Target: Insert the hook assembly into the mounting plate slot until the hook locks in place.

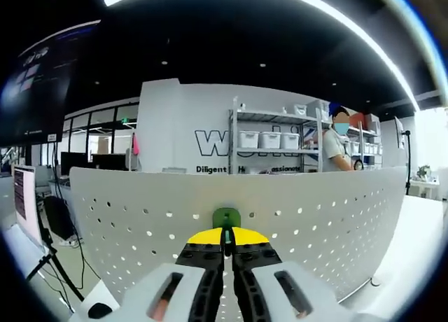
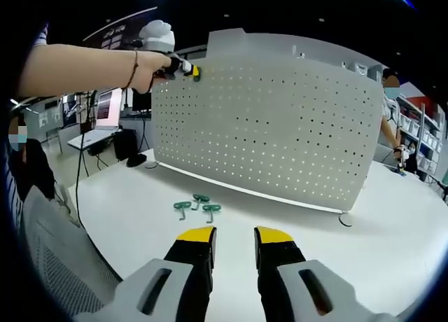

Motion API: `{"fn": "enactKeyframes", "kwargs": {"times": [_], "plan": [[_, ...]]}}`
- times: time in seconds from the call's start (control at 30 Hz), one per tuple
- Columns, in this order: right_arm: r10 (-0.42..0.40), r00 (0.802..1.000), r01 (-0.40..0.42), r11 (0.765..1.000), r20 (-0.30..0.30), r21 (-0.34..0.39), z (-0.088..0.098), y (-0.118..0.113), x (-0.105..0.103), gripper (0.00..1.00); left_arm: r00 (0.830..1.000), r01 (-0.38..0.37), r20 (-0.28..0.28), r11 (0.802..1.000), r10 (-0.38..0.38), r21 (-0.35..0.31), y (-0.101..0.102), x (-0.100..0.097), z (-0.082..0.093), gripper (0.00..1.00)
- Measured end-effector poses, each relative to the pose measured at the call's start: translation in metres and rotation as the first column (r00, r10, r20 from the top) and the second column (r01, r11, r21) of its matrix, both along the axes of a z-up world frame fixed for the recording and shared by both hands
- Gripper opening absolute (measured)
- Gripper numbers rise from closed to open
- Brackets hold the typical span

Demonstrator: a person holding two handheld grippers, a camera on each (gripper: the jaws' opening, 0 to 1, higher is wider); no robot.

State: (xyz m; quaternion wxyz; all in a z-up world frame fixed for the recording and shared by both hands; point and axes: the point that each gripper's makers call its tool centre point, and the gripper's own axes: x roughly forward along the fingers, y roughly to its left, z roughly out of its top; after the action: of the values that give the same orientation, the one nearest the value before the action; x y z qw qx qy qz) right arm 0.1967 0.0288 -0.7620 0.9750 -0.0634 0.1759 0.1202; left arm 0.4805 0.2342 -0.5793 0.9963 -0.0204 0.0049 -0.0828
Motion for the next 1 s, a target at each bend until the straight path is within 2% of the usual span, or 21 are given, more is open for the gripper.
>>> {"fn": "enactKeyframes", "kwargs": {"times": [0.6, 0.67, 0.7, 0.77, 0.87, 1.0], "plan": [[0.001, 1.0, -0.001, 1.0, -0.003, -0.004, -0.001, 0.001, 0.0, 0.2, 1.0, -0.016, -0.014, 1.0, 0.016, 0.001, -0.001, 0.002, -0.004, 0.02], [-0.004, 1.0, 0.004, 1.0, -0.001, 0.0, 0.0, 0.0, 0.0, 0.2, 1.0, 0.003, -0.017, 1.0, -0.004, -0.009, 0.0, 0.001, -0.004, 0.03], [-0.005, 1.0, 0.005, 1.0, -0.002, 0.0, 0.0, -0.001, 0.0, 0.2, 0.999, 0.024, -0.036, 0.999, -0.025, -0.034, -0.001, 0.0, -0.006, 0.04], [-0.004, 1.0, 0.004, 1.0, 0.001, 0.001, 0.001, 0.0, 0.0, 0.2, 0.997, 0.044, -0.062, 0.998, -0.046, -0.037, -0.001, 0.0, -0.008, 0.05], [-0.002, 1.0, 0.002, 1.0, 0.0, -0.001, 0.0, 0.0, 0.0, 0.2, 0.996, 0.05, -0.073, 0.998, -0.054, -0.047, 0.002, -0.002, -0.009, 0.13], [-0.005, 1.0, 0.005, 1.0, 0.003, 0.002, 0.001, 0.0, 0.0, 0.2, 0.993, 0.082, -0.077, 0.995, -0.086, -0.052, 0.001, -0.009, -0.006, 0.36]]}}
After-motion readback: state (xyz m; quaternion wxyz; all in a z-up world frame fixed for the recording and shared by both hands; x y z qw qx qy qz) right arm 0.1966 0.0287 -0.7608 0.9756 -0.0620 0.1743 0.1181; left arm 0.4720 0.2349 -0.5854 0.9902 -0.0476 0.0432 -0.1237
